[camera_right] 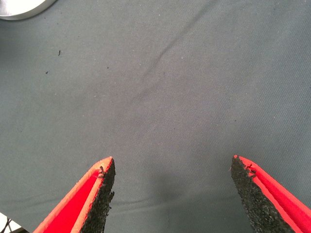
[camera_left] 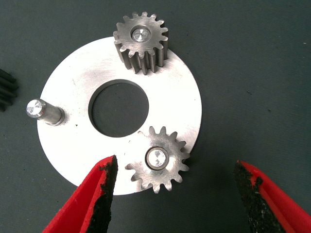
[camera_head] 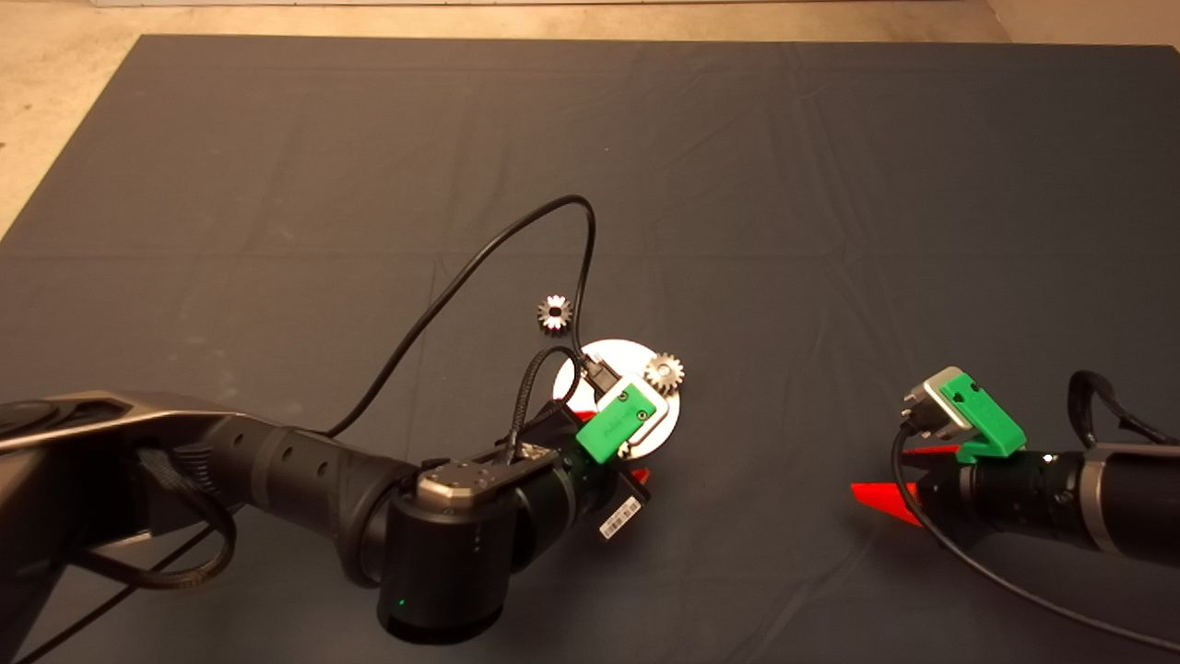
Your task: Install three planetary gears onto the carrier pins
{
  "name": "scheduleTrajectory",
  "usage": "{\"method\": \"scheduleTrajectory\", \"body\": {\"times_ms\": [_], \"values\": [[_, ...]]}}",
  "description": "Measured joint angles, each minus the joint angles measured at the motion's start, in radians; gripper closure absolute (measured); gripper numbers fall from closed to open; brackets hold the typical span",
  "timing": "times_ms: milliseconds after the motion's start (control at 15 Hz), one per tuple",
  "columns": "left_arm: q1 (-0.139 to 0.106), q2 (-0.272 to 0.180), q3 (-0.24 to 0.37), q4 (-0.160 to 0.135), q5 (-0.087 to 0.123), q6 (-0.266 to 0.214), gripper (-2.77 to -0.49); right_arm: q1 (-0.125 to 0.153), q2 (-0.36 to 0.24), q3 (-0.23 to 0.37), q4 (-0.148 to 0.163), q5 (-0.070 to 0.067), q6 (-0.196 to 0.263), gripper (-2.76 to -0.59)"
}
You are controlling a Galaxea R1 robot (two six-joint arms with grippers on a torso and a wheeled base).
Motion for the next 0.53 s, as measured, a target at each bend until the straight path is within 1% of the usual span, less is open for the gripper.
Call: {"method": "scheduleTrajectory", "body": {"times_ms": [67, 133, 200, 267, 333, 400, 467, 533], "values": [[0.000, -0.004, 0.008, 0.000, 0.000, 0.000, -1.65, 0.000, 0.000, 0.000, 0.000, 0.000, 0.000, -1.76], [0.000, -0.009, 0.013, -0.002, 0.000, 0.000, -1.77, -0.003, 0.000, 0.000, 0.000, 0.000, -0.002, -1.76], [0.000, -0.019, 0.015, -0.004, -0.001, 0.000, -1.78, -0.005, 0.000, 0.000, 0.000, 0.000, -0.002, -1.76], [-0.001, -0.033, 0.017, -0.012, -0.001, 0.000, -1.78, -0.005, 0.000, 0.000, 0.000, 0.000, -0.002, -1.76], [-0.009, -0.050, 0.019, -0.031, -0.002, 0.000, -1.78, -0.006, 0.000, 0.000, 0.000, 0.000, -0.002, -1.76], [-0.031, -0.076, 0.020, -0.056, -0.003, 0.000, -1.78, -0.005, 0.000, 0.000, 0.000, 0.000, -0.002, -1.76], [-0.064, -0.111, 0.020, -0.079, -0.003, 0.000, -1.78, -0.005, 0.000, 0.000, 0.000, 0.000, -0.003, -1.76], [-0.103, -0.154, 0.020, -0.100, -0.003, 0.001, -1.78, -0.005, 0.000, 0.000, 0.001, 0.000, -0.009, -1.76]]}}
